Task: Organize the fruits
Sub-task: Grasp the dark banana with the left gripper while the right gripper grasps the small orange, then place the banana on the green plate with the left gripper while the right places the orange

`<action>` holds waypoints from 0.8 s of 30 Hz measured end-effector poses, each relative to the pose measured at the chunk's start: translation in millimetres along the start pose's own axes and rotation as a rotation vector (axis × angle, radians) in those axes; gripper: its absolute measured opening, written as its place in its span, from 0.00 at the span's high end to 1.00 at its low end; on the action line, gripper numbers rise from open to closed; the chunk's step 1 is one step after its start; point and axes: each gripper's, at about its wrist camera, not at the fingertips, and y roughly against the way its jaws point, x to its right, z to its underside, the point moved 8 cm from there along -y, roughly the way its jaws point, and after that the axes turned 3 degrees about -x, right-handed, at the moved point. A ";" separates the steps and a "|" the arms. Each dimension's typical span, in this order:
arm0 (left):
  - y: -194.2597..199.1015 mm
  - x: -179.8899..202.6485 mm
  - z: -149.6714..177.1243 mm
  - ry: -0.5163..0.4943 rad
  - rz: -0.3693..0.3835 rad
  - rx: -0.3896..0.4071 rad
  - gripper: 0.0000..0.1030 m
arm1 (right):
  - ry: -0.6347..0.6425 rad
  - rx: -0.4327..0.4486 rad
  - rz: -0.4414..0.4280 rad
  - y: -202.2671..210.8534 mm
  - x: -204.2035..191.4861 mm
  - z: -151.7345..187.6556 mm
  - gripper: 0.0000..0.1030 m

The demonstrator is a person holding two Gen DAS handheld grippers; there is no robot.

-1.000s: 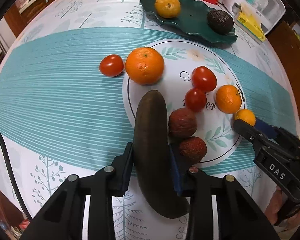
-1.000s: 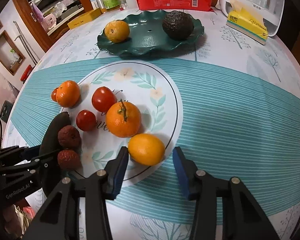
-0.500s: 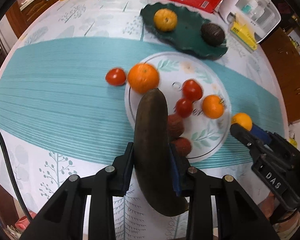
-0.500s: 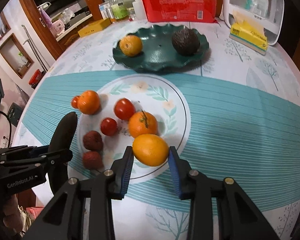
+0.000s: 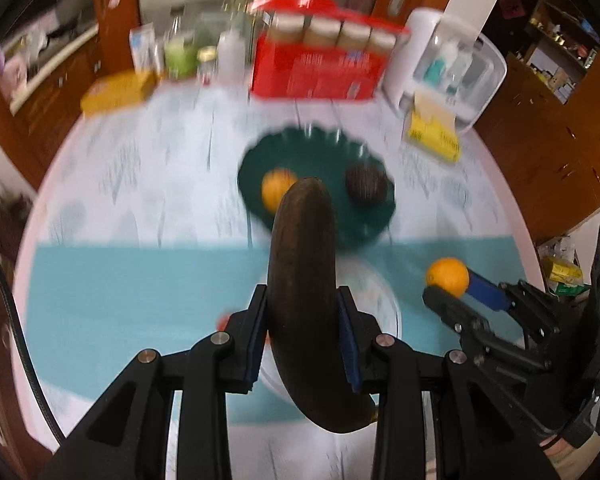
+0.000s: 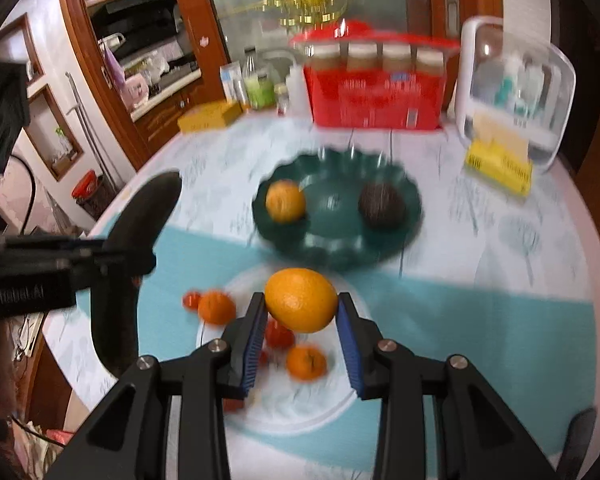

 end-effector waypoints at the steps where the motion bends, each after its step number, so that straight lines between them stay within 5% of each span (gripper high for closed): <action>1: 3.4 -1.7 -12.9 -0.003 0.001 0.011 0.70 | 0.007 0.021 0.009 2.9 1.3 -14.8 0.66; 7: -0.3 -0.9 -101.0 -0.050 -0.008 0.048 0.70 | 0.010 0.092 0.066 1.9 15.9 -80.1 0.66; 13: -64.9 -2.9 -158.9 -0.041 0.013 0.004 0.70 | -0.061 0.110 0.139 -44.7 49.7 -136.7 0.66; 24: -212.5 -18.7 -160.0 0.039 0.048 -0.171 0.70 | -0.172 -0.054 0.157 -169.9 89.2 -137.2 0.65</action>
